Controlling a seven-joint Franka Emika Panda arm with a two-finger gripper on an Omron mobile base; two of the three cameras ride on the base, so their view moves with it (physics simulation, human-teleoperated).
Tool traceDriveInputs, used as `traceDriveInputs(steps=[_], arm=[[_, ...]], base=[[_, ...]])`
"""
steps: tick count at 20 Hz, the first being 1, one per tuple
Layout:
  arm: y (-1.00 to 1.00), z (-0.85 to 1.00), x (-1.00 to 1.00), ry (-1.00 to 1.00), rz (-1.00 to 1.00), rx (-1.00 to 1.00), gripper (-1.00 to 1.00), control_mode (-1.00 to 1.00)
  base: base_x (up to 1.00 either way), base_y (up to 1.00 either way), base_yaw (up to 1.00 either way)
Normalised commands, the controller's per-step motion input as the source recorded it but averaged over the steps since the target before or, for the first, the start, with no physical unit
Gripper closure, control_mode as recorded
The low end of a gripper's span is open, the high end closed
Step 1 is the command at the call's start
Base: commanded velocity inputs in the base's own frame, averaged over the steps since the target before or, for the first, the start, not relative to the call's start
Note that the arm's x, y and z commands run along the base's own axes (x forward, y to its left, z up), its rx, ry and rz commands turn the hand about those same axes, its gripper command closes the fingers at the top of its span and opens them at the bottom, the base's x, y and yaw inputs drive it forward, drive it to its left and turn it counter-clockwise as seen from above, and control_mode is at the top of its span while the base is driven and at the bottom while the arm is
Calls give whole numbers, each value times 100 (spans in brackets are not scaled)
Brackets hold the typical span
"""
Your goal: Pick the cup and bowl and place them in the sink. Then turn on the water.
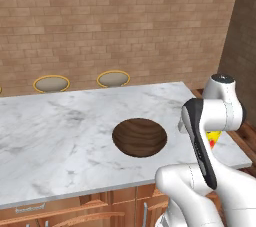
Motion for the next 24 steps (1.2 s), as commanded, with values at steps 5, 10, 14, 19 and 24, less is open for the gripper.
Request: traceDriveInputs(steps=[5,10,14,19,24], arm=[[0,0,-4,0,0,0,100,-100],[0,-1,-36,-17,-10,4,100,-100],[0,-3,-53,-28,-10,0,100,-100],[0,-2,-50,-25,-2,0,100,-100],[2,0,-11,-2,0,0,100,-100]], base=[[0,0,0],[0,0,0],[0,0,0],[0,0,0],[0,0,0]])
